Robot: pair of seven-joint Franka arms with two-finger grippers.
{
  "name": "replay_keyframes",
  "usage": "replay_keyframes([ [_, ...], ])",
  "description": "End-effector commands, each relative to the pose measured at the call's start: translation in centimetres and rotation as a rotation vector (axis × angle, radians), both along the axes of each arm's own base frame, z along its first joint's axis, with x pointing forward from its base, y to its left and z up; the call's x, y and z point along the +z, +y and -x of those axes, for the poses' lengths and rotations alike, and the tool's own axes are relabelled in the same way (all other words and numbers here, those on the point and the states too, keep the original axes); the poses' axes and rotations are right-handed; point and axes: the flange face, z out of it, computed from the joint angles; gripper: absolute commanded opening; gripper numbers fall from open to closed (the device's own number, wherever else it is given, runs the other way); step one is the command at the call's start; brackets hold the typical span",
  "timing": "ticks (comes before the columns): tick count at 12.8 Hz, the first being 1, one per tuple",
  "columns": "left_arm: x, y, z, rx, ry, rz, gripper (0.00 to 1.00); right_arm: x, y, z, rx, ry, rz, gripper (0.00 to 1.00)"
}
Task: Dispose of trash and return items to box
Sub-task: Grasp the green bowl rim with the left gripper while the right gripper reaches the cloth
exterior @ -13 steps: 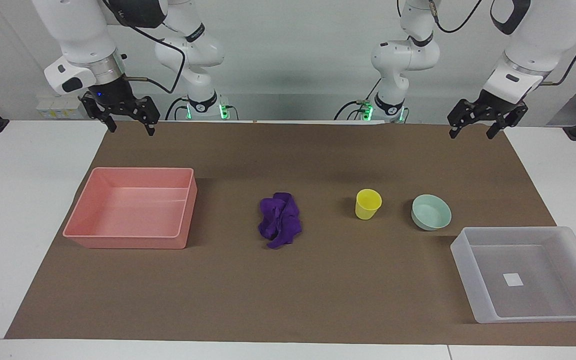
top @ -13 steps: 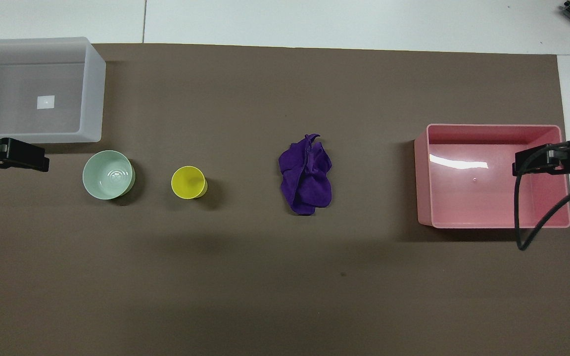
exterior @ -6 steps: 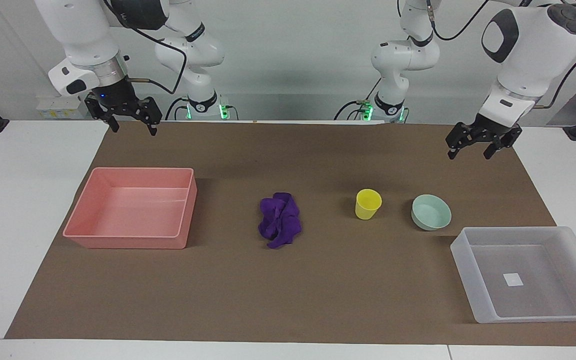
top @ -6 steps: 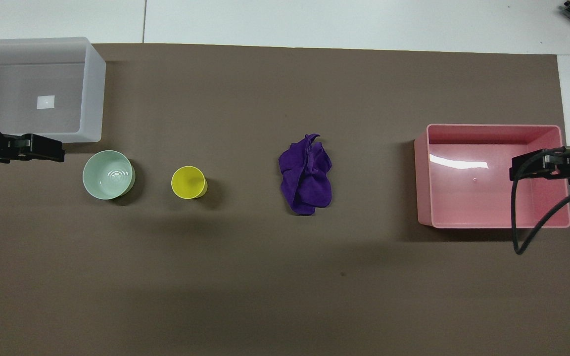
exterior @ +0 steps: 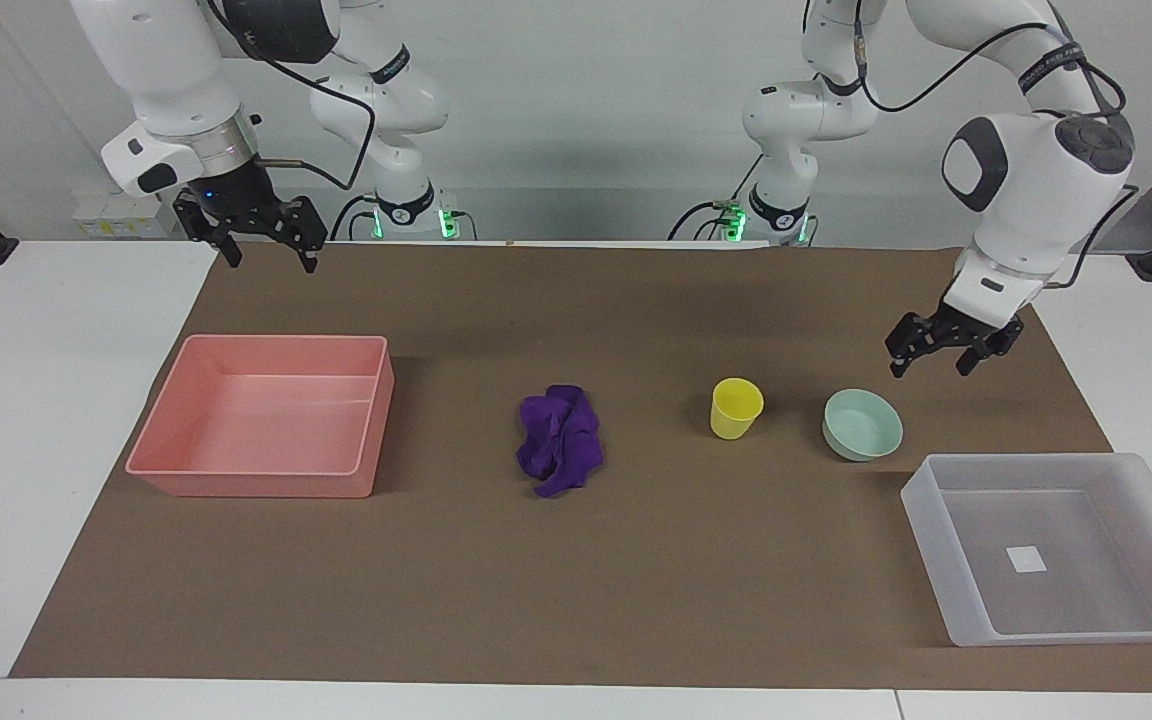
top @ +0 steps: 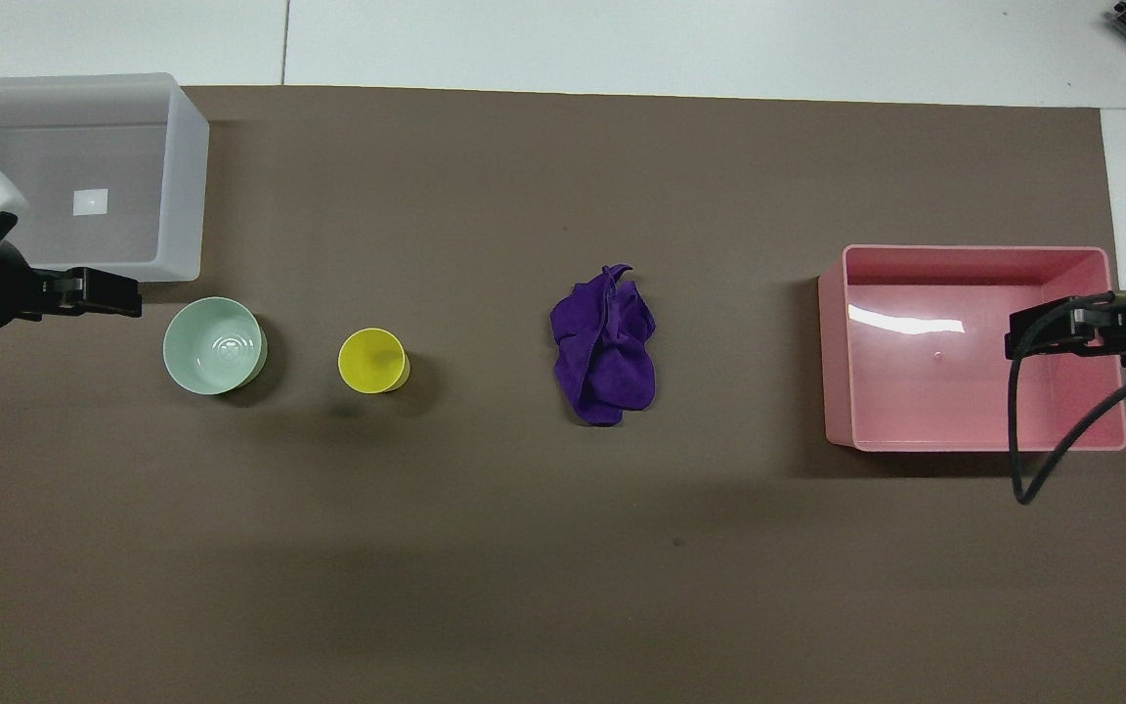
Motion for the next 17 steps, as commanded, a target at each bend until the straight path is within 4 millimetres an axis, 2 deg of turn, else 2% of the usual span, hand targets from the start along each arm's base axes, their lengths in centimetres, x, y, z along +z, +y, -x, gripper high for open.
replay_keyframes([
  [1, -3.8, 1.8, -0.3, 0.001, -0.038, -0.006, 1.00, -0.2, 0.0, 0.7, 0.026, -0.020, -0.018, 1.00],
  [3, -6.2, 2.2, -0.3, 0.001, -0.054, -0.008, 1.00, -0.4, 0.1, 0.0, 0.026, -0.045, -0.017, 1.00],
  [6, -10.2, 1.8, 1.3, 0.000, -0.064, -0.007, 1.00, -2.7, 0.9, -1.4, -0.026, -0.036, -0.016, 1.00],
  [8, -12.0, 1.4, 1.9, -0.004, -0.070, -0.007, 1.00, -6.0, 2.5, -2.1, -0.001, -0.096, -0.019, 1.00],
  [10, -13.4, 1.3, 2.0, 0.000, -0.054, -0.004, 1.00, -8.1, 3.5, -3.0, 0.020, -0.122, -0.021, 1.00],
  [11, -13.6, 1.4, 2.2, 0.004, -0.041, -0.003, 0.87, -8.7, 5.4, -3.2, 0.044, -0.144, -0.026, 1.00],
  [12, -13.6, 1.4, 2.2, 0.004, -0.038, -0.003, 0.57, -9.6, 5.9, -3.6, 0.053, -0.166, -0.027, 1.00],
  [13, -13.6, 1.5, 2.3, 0.006, -0.034, -0.003, 0.17, -11.1, 6.2, -4.2, 0.059, -0.185, -0.030, 1.00],
  [14, -13.7, 1.4, 2.4, 0.004, -0.021, -0.002, 0.00, -13.3, 7.8, -5.1, 0.088, -0.188, -0.031, 1.00],
  [15, -13.7, 1.2, 2.5, -0.001, -0.017, -0.003, 0.00, -15.3, 9.5, -5.7, 0.109, -0.191, -0.034, 1.00],
  [17, -13.0, 1.2, 2.4, -0.001, -0.020, -0.003, 0.00, -18.2, 10.9, -6.5, 0.130, -0.203, -0.036, 1.00],
])
